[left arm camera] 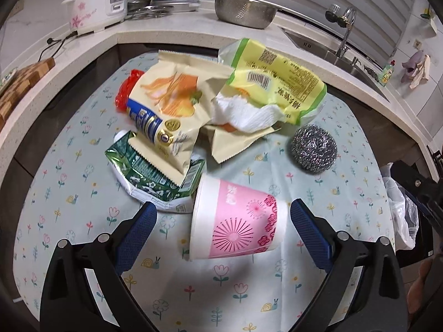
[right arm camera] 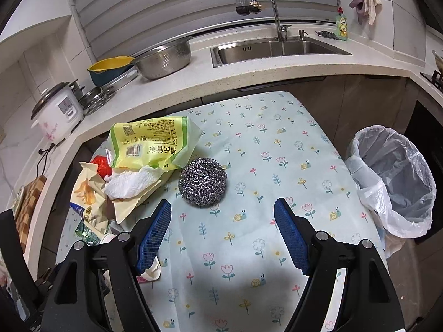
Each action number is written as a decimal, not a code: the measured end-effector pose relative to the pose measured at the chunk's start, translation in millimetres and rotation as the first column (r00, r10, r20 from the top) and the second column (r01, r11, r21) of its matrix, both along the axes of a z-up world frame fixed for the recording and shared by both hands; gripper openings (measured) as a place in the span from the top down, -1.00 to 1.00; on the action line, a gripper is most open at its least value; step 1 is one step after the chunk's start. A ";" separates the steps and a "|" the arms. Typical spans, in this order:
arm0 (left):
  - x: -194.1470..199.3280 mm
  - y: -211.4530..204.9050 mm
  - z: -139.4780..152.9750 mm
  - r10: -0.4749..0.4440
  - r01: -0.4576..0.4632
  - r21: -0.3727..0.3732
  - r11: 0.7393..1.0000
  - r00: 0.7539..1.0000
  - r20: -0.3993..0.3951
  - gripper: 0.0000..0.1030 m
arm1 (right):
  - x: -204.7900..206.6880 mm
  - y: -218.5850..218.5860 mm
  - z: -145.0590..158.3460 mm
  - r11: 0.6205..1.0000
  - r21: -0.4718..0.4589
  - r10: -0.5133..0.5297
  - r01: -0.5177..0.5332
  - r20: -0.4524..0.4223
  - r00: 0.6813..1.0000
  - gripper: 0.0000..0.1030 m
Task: Collect trash
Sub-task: 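Grasp the pink paper cup with the left tool while the right tool grasps the steel wool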
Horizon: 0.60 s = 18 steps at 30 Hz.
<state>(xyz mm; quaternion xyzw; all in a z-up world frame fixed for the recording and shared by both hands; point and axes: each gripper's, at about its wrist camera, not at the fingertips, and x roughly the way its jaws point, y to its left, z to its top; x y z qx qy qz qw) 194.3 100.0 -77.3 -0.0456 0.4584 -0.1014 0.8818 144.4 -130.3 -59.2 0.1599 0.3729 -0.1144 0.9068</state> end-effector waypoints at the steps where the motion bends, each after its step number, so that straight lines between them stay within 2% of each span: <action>1: -0.2 0.6 -2.6 -0.002 0.002 0.000 1.000 1.000 -0.002 -0.80 | 1.7 -0.2 -2.7 1.000 0.001 0.000 0.000 -0.006 1.000 -0.43; 7: -2.5 -6.6 -16.4 -0.039 0.039 -0.002 0.999 0.999 -0.013 -0.80 | 11.9 -2.5 -12.8 1.000 0.006 -0.007 0.007 -0.026 1.000 -0.43; 12: -0.3 -18.8 -28.9 -0.075 0.076 0.038 0.996 0.997 -0.026 -0.80 | 17.2 -5.7 -17.0 1.000 0.003 -0.009 0.009 -0.036 0.999 -0.43; 18: 5.5 -24.6 -39.7 -0.104 0.106 0.037 0.994 0.993 -0.056 -0.80 | 28.2 -6.1 -24.0 1.000 0.001 0.004 -0.004 -0.054 0.999 -0.43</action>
